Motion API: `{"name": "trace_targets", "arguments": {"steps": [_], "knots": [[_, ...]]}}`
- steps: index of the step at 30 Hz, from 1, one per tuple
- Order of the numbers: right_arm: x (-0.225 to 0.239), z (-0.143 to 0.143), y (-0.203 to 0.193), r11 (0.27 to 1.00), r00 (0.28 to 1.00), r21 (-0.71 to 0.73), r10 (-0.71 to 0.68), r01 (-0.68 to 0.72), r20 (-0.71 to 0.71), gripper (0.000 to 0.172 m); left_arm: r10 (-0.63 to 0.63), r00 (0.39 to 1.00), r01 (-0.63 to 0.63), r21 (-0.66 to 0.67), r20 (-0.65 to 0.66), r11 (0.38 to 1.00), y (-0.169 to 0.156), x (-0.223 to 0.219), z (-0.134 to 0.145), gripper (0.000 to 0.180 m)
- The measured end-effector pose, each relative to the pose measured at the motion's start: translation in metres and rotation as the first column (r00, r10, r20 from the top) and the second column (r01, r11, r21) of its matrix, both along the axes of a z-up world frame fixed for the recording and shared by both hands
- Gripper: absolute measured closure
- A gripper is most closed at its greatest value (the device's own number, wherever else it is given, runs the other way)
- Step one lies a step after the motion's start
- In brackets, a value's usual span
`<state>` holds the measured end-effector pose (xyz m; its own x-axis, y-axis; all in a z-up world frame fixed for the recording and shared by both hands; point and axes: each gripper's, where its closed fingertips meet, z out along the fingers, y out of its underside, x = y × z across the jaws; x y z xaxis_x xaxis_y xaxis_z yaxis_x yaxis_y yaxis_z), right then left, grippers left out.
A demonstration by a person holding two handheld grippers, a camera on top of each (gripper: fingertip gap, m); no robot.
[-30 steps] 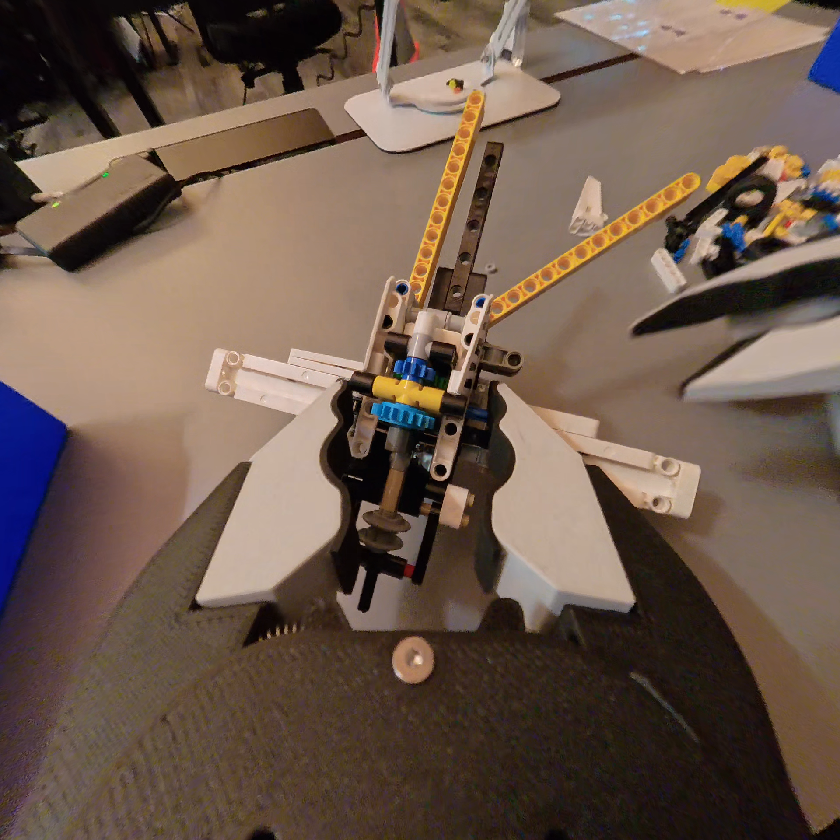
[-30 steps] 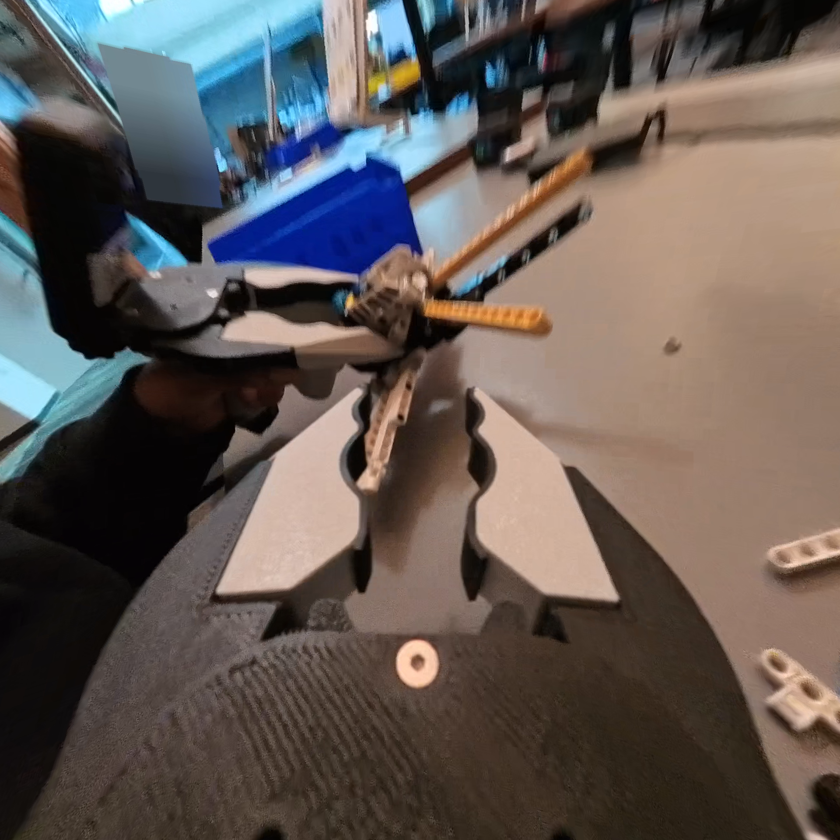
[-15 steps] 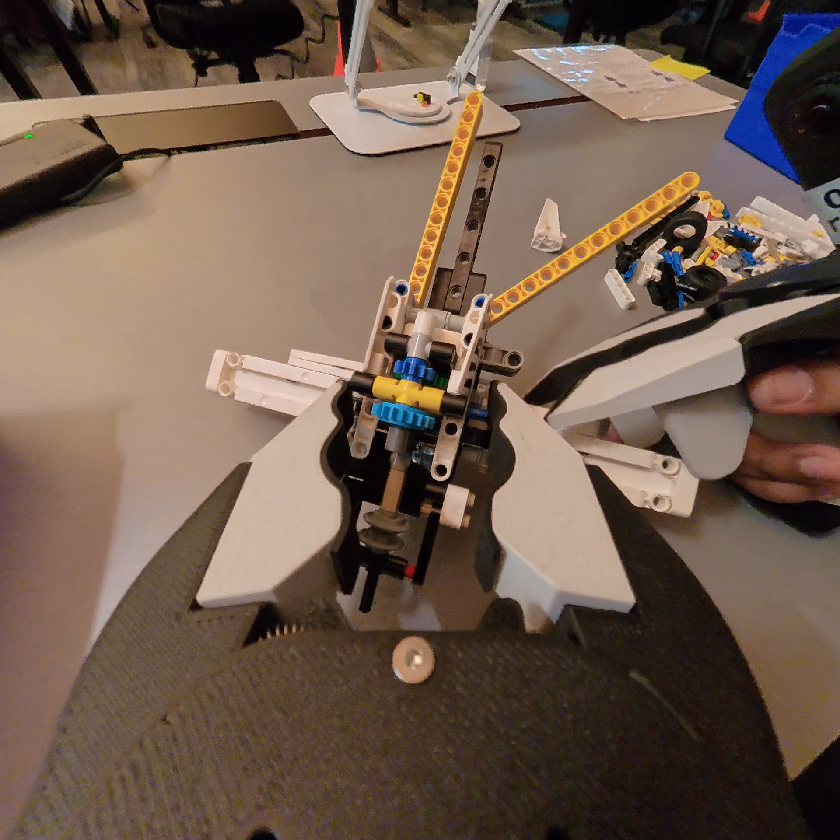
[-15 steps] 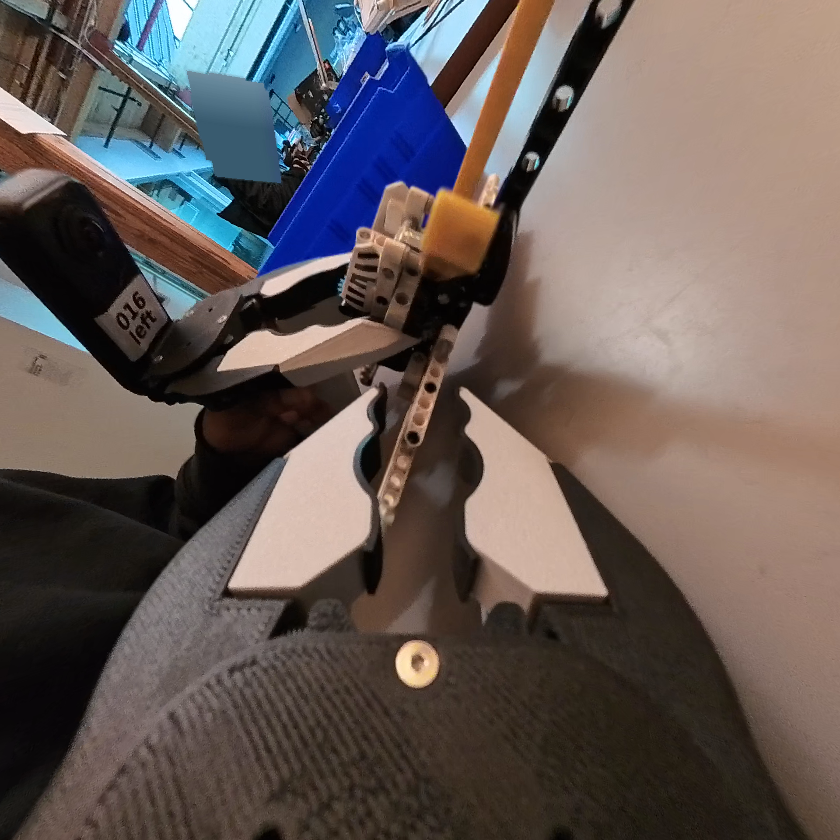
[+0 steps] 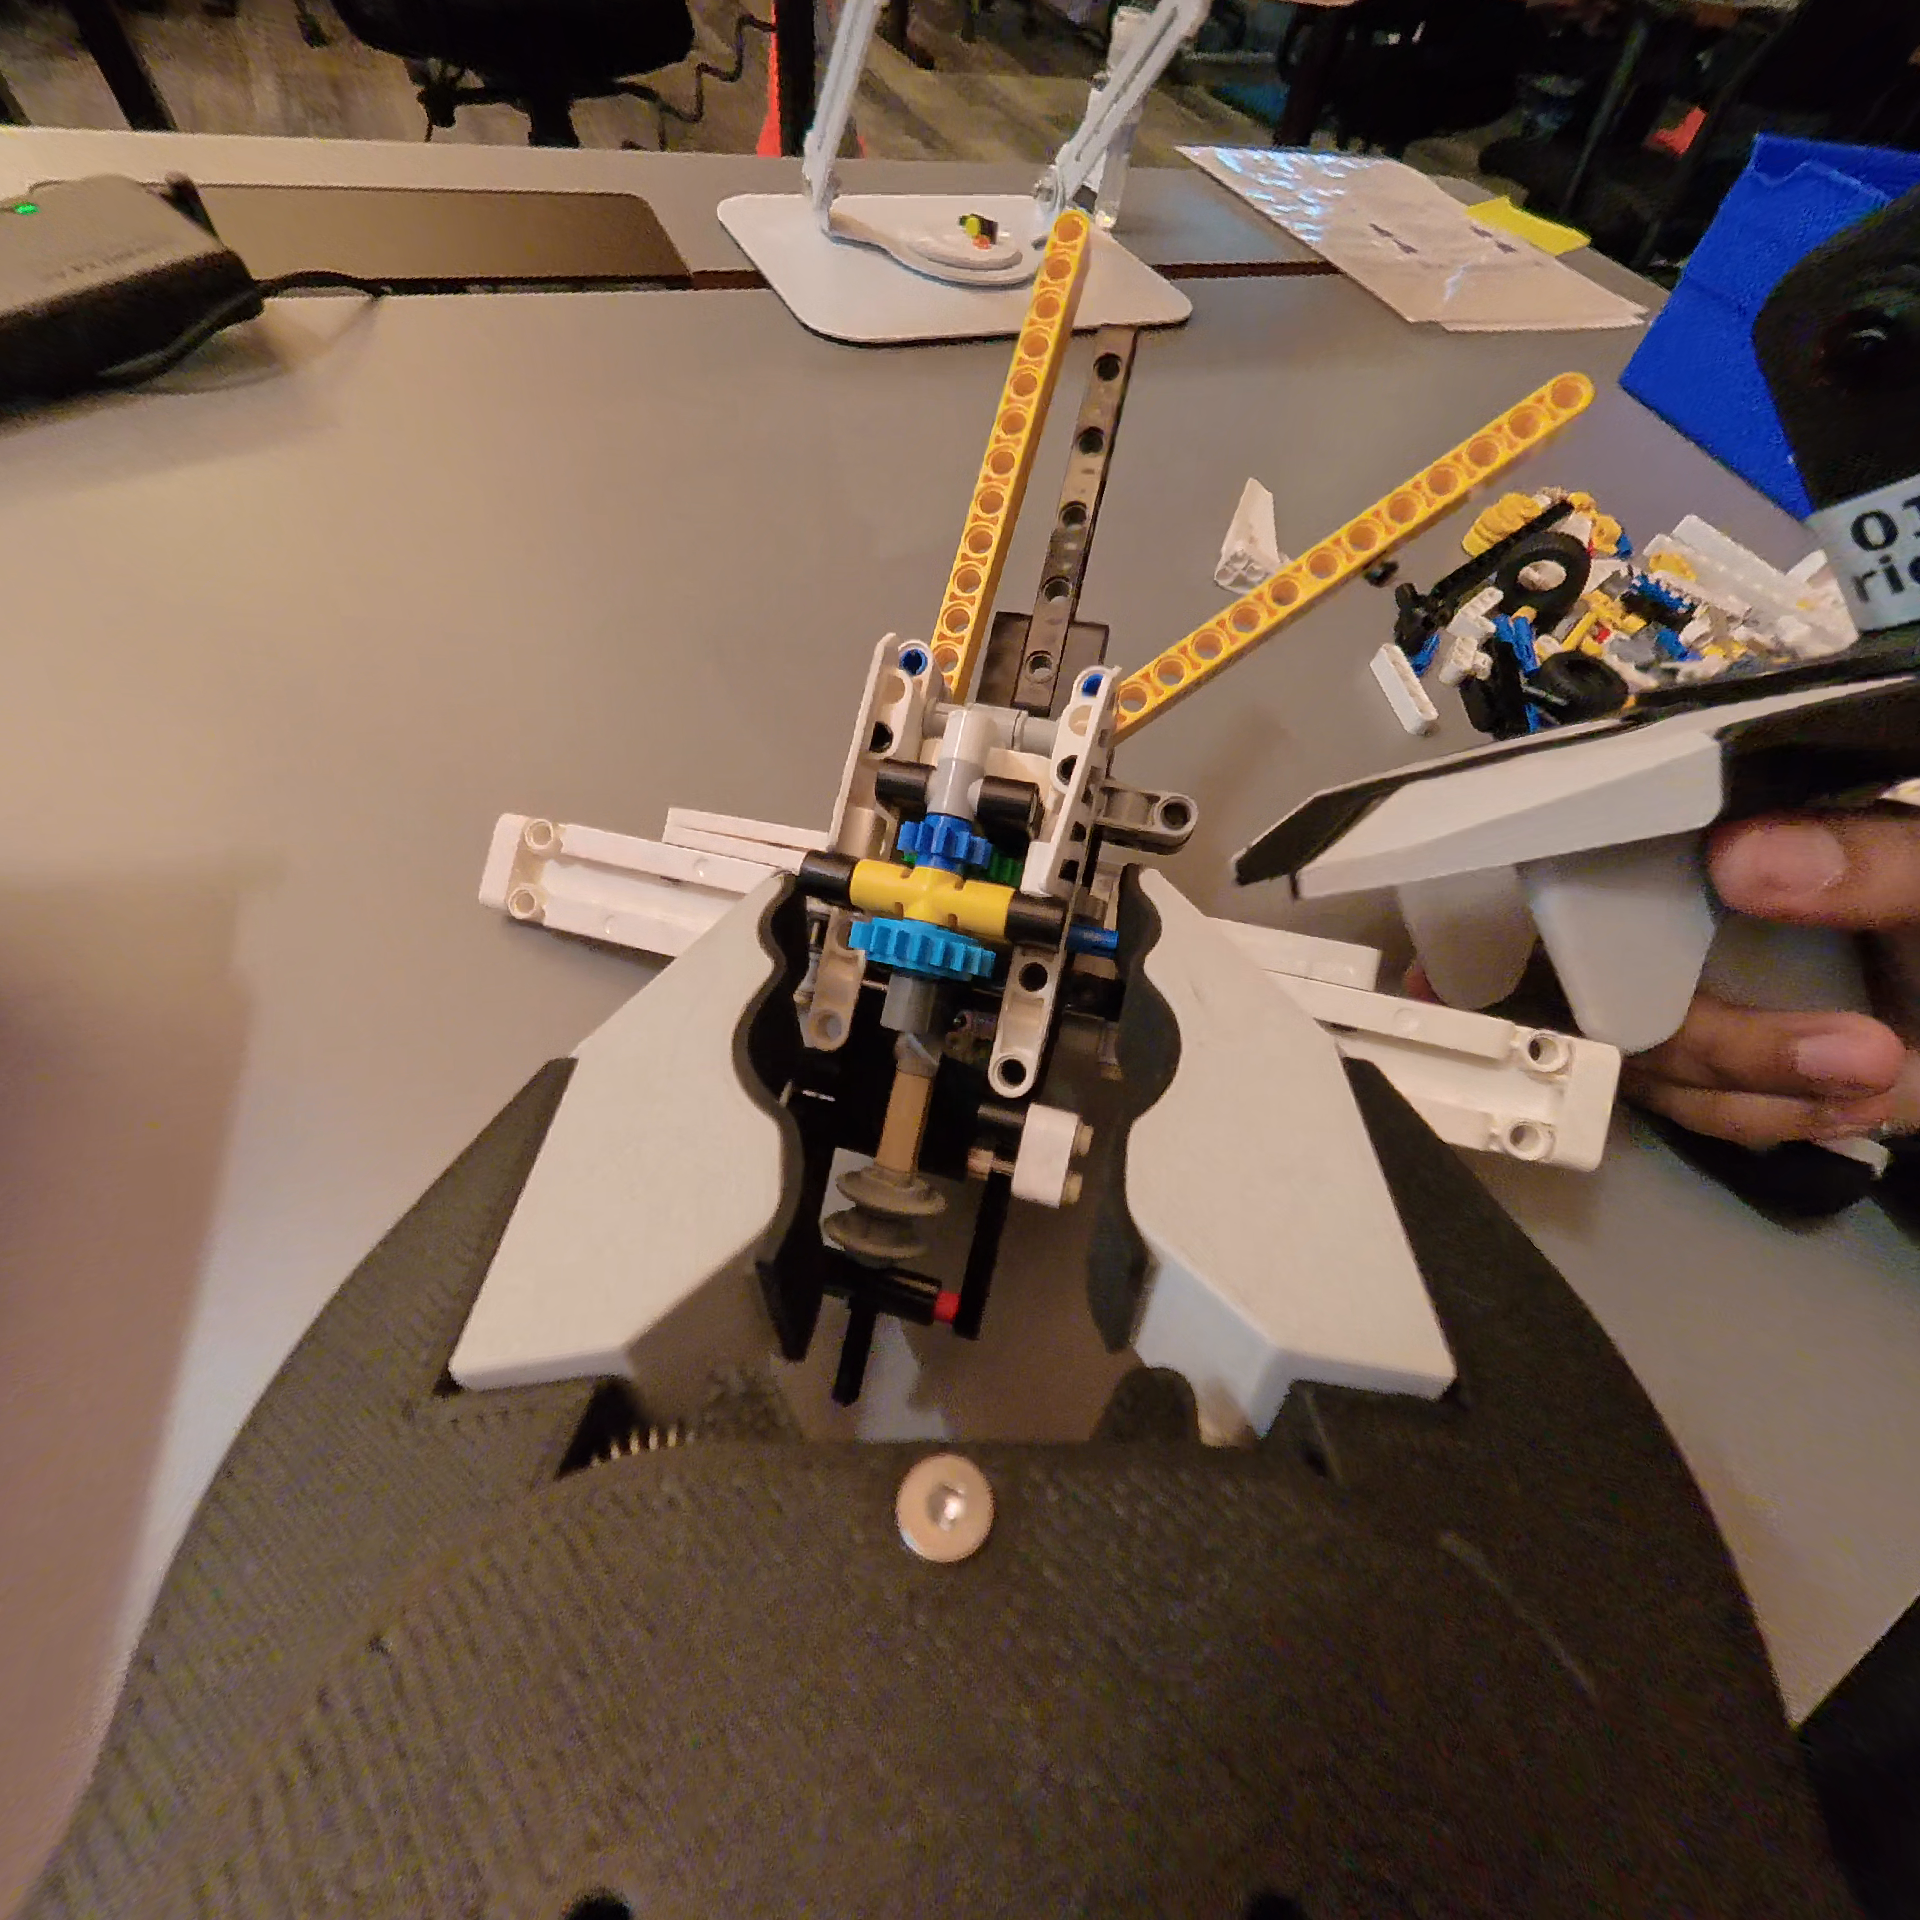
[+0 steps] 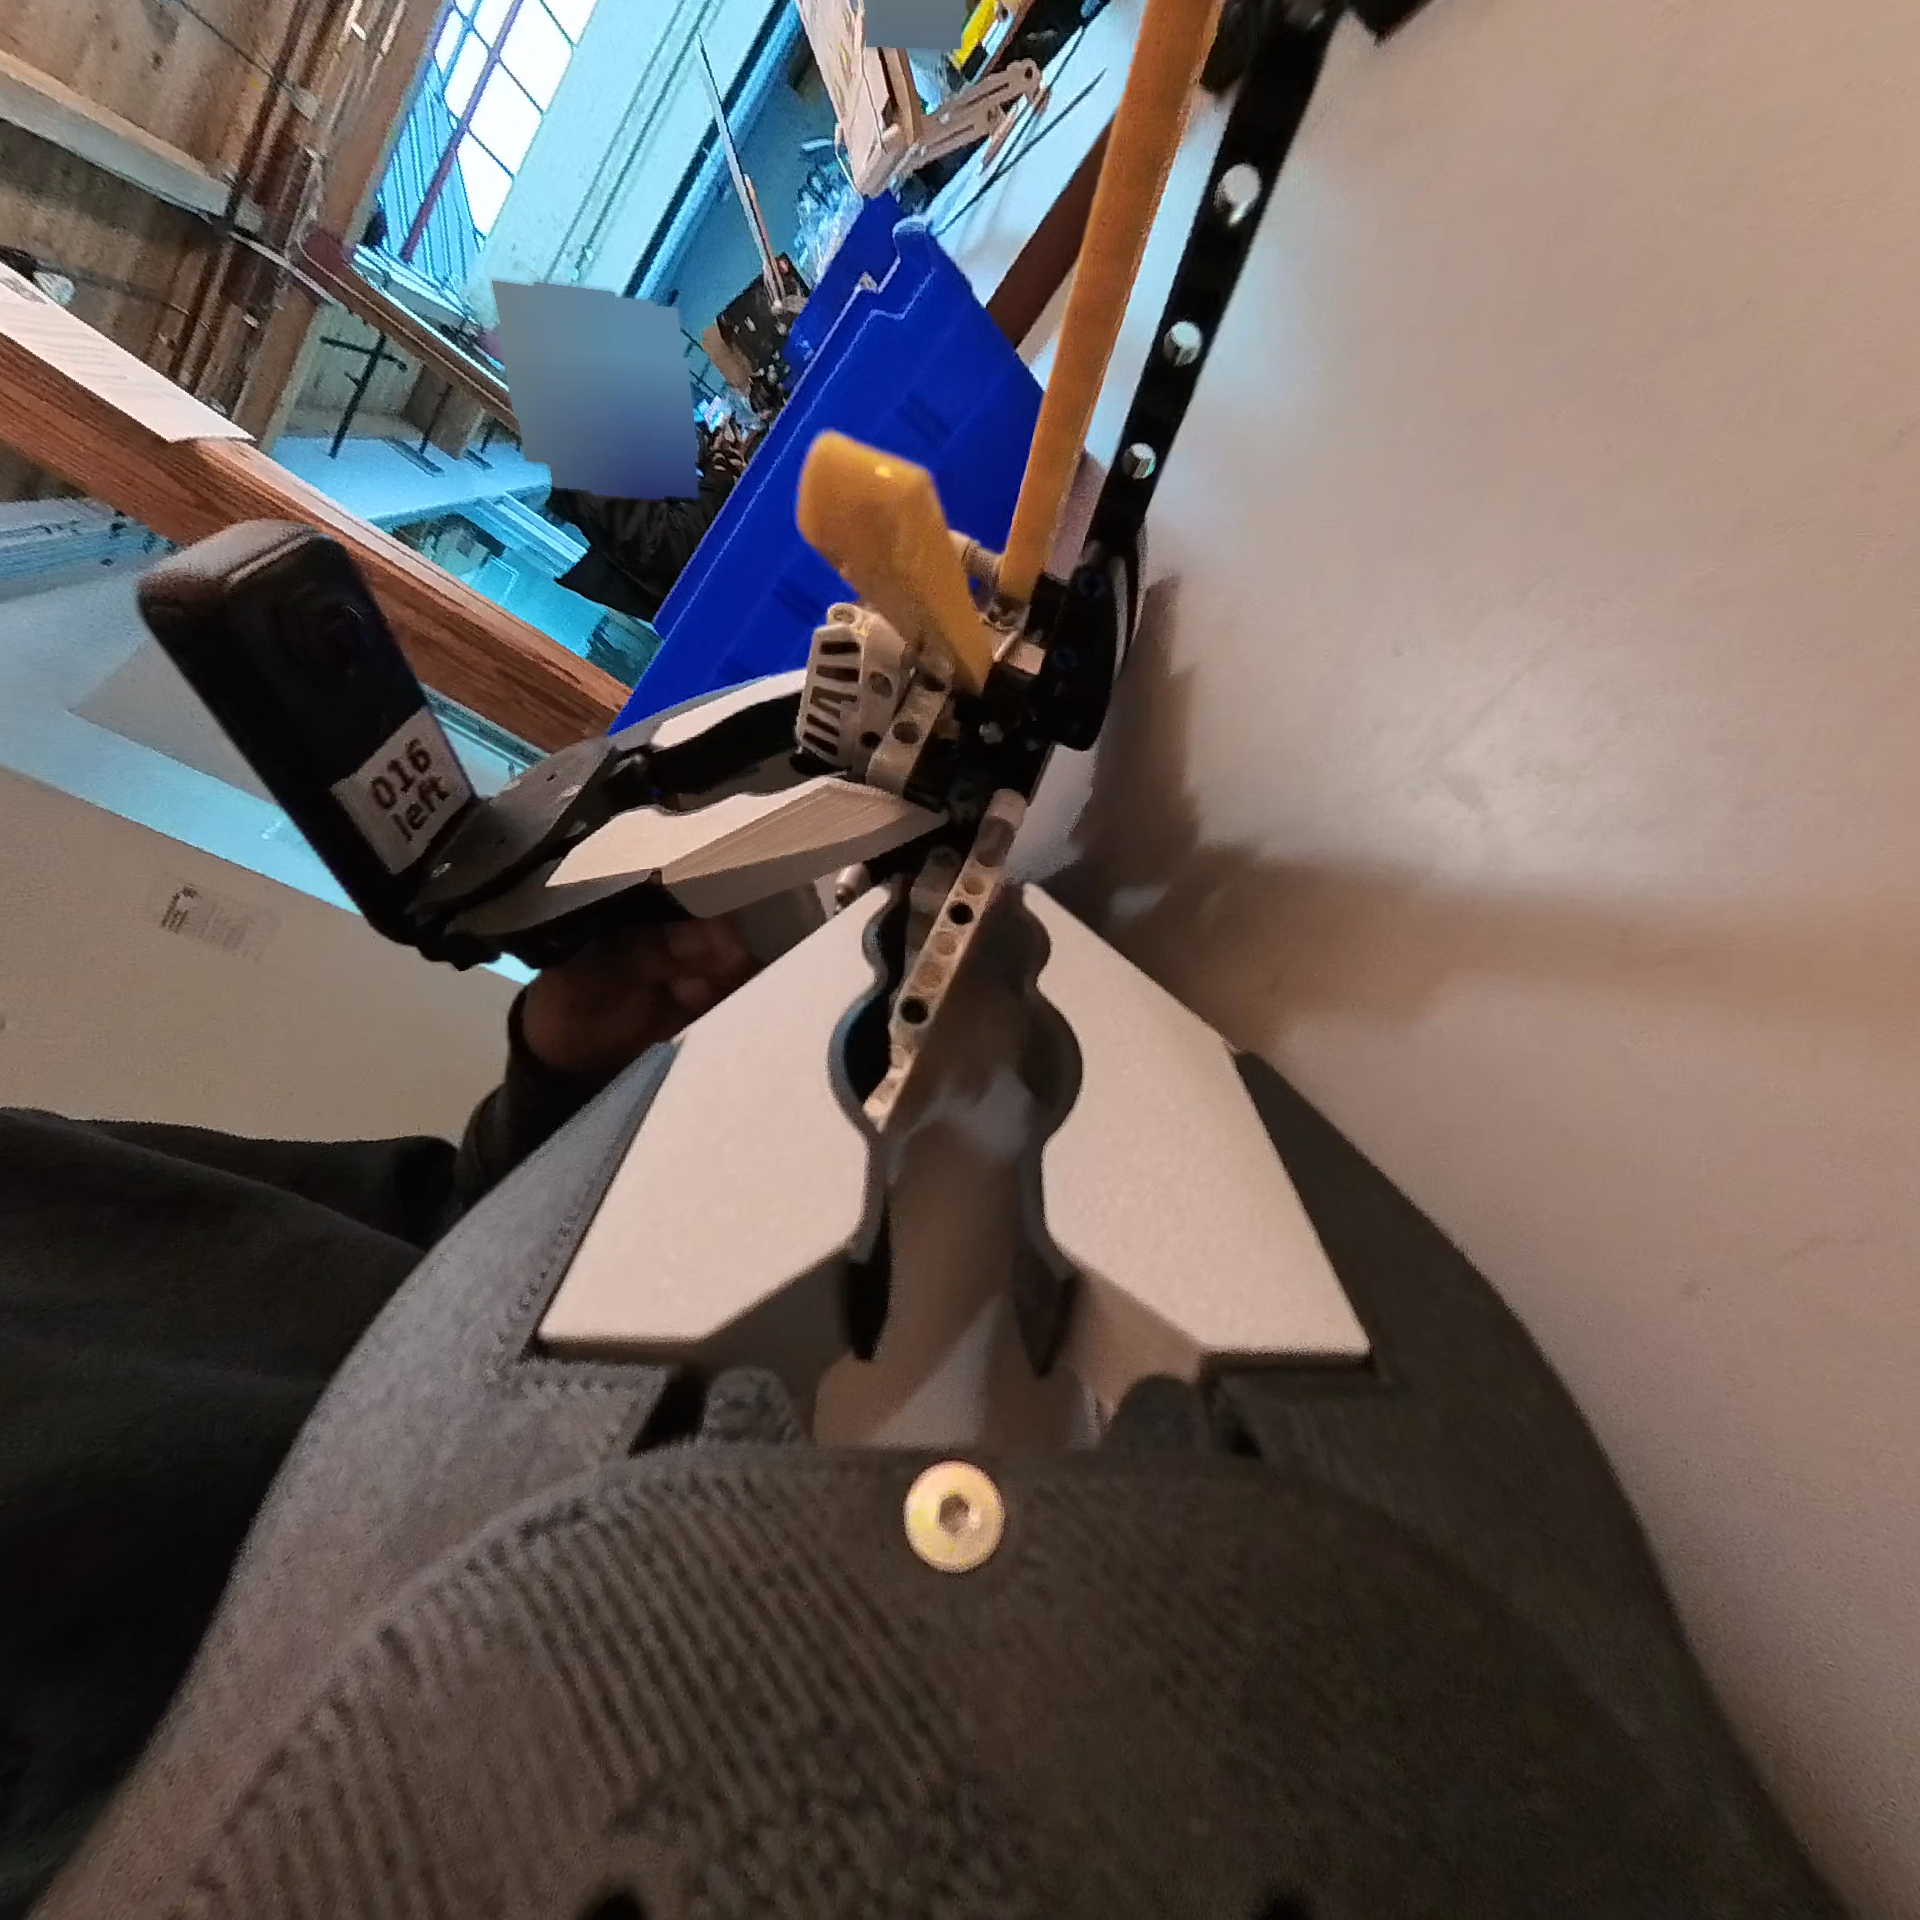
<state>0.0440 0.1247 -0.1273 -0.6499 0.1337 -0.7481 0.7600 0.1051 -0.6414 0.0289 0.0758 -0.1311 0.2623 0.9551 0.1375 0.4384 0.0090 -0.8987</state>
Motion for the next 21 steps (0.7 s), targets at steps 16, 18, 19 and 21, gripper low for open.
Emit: {"name": "trace_targets", "arguments": {"steps": [16, 18, 19, 21], "knots": [[-0.007, 0.033, 0.023, 0.969, 0.998, -0.239, -0.060, 0.057, -0.007, 0.149, 0.010, 1.000, -0.010, 0.045, 0.001, 0.999, -0.004, -0.001, 0.001, 0.122], [-0.005, 0.031, 0.021, 0.973, 0.998, -0.224, -0.061, 0.054, -0.024, 0.149, 0.010, 1.000, -0.010, 0.046, 0.003, 0.999, -0.004, -0.001, 0.001, 0.122], [-0.005, 0.031, 0.021, 0.975, 0.998, -0.217, -0.060, 0.053, -0.029, 0.148, 0.011, 1.000, -0.011, 0.048, 0.004, 0.999, -0.004, -0.001, 0.001, 0.122], [-0.004, 0.030, 0.020, 0.976, 0.998, -0.212, -0.054, 0.047, -0.027, 0.147, 0.012, 1.000, -0.012, 0.055, 0.006, 0.998, -0.004, -0.001, 0.001, 0.122]]}}
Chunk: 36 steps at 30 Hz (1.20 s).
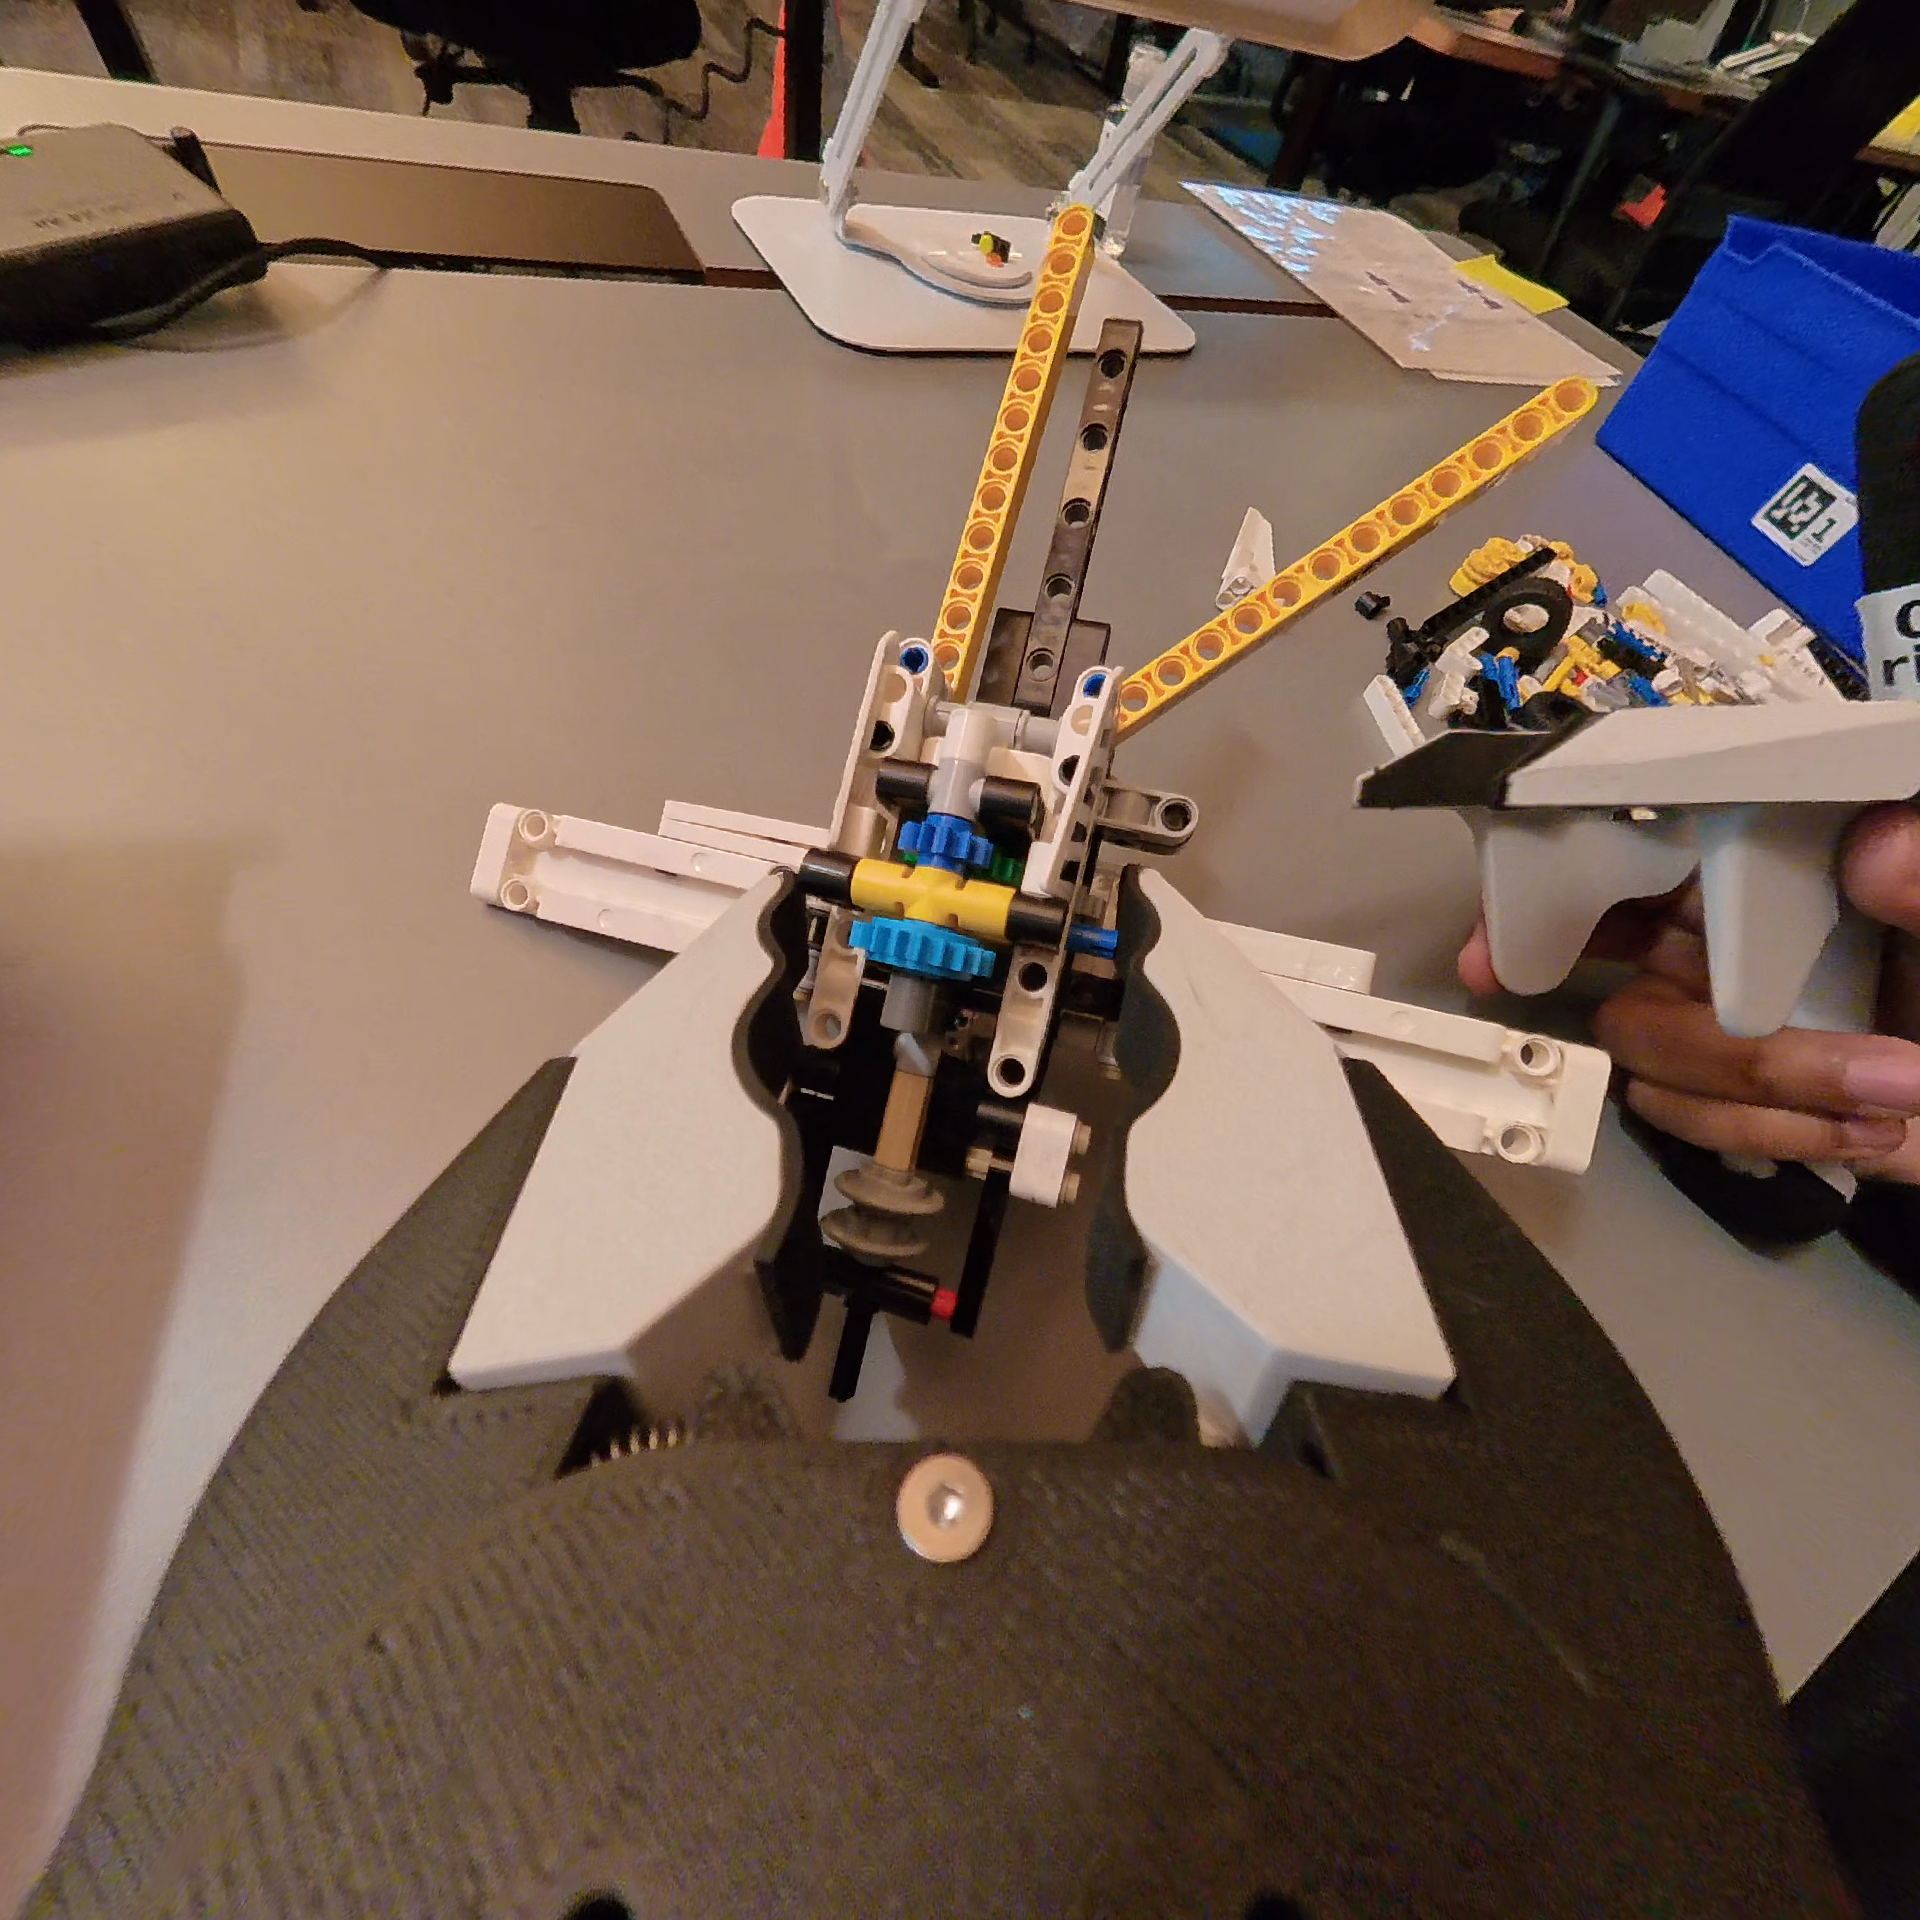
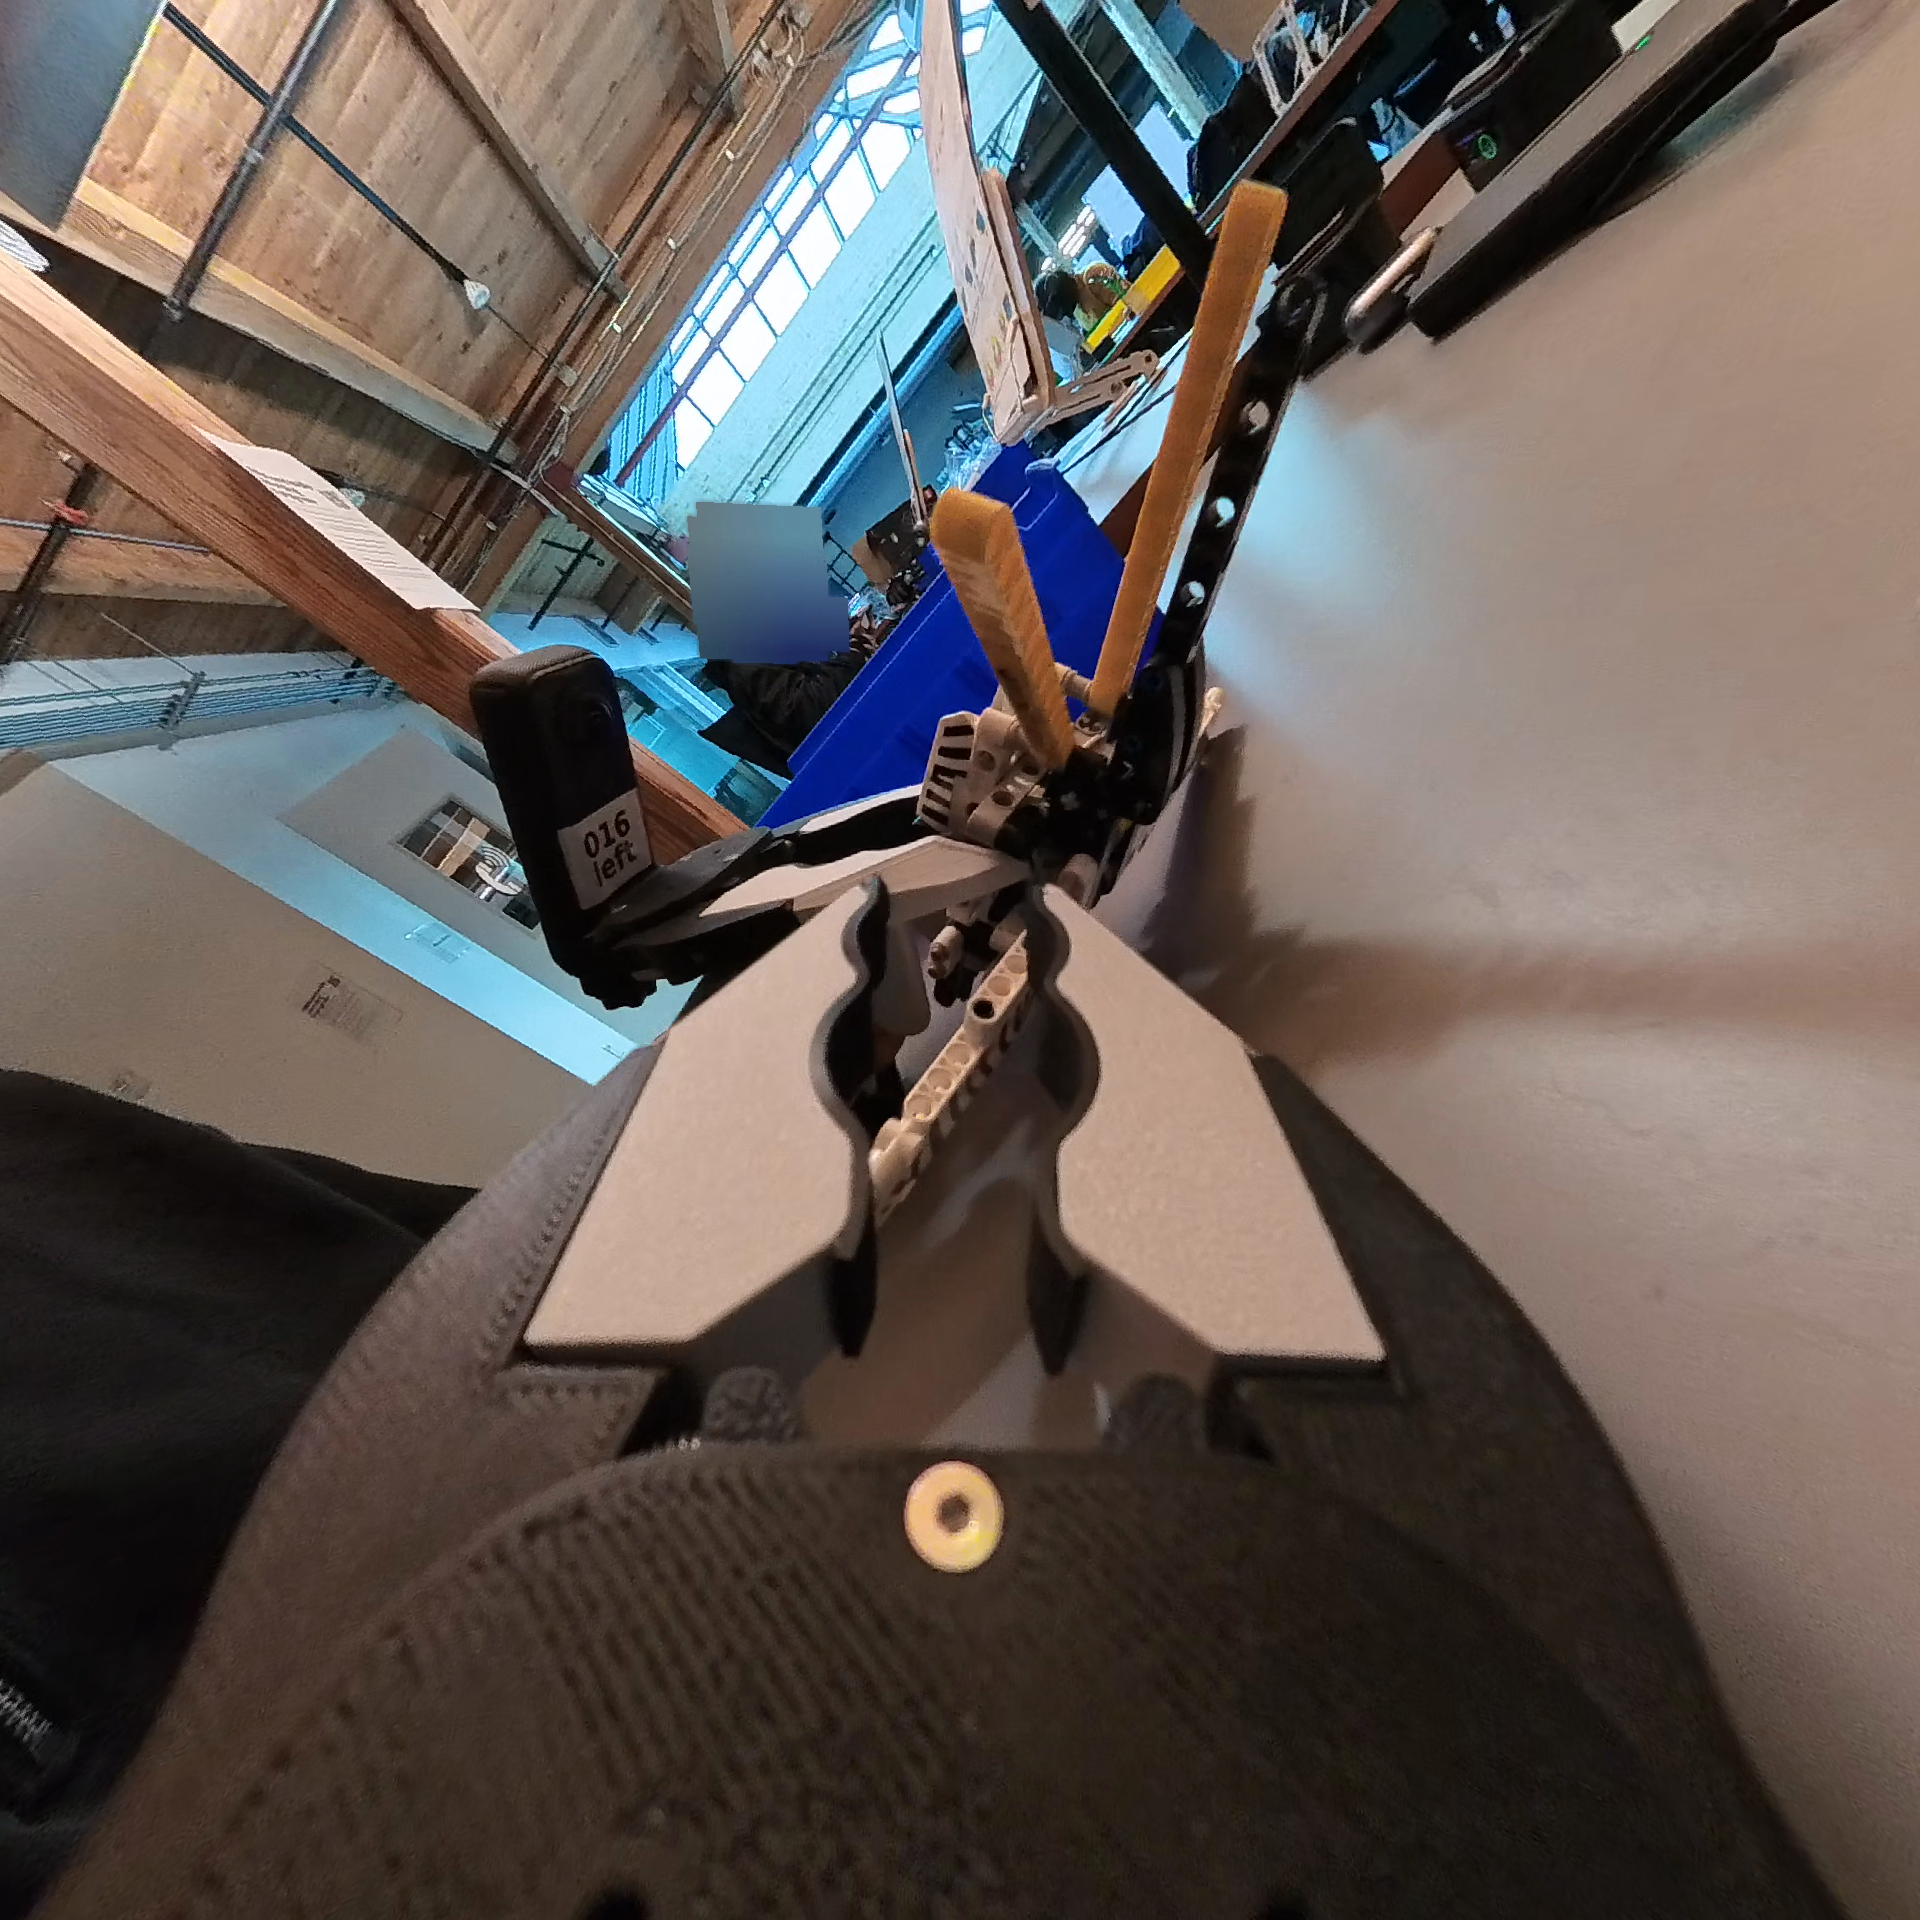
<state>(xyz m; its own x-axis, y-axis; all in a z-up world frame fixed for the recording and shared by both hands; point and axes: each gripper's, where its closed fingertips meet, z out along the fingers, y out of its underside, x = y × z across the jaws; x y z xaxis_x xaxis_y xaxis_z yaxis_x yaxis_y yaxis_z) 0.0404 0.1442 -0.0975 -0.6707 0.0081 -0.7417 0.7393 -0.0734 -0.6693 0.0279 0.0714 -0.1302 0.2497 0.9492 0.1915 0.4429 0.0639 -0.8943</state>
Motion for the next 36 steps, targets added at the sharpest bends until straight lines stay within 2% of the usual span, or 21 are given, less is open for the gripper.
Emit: {"name": "trace_targets", "arguments": {"steps": [19, 23, 26, 29, 36], "knots": [[0.003, -0.005, -0.005, 0.999, 0.999, 0.033, 0.029, -0.029, 0.018, 0.141, 0.004, 1.000, -0.004, 0.039, -0.006, 0.999, -0.002, 0.000, 0.002, 0.122], [0.004, -0.015, -0.012, 0.992, 1.000, 0.119, 0.030, -0.030, 0.008, 0.139, 0.010, 0.999, -0.007, 0.082, -0.041, 0.997, 0.002, -0.001, 0.008, 0.121], [0.011, -0.019, -0.018, 0.983, 0.998, 0.181, 0.050, -0.042, -0.042, 0.139, 0.014, 0.999, -0.013, 0.034, -0.050, 0.999, 0.004, -0.001, 0.009, 0.121], [0.011, -0.020, -0.018, 0.976, 0.996, 0.215, 0.046, -0.027, -0.082, 0.148, 0.032, 0.997, -0.032, 0.000, -0.075, 0.999, 0.003, -0.001, 0.011, 0.122], [0.009, -0.021, -0.016, 0.963, 0.992, 0.265, 0.079, -0.051, -0.095, 0.144, 0.044, 0.991, -0.055, -0.089, -0.127, 0.995, 0.005, -0.001, 0.016, 0.121]]}}
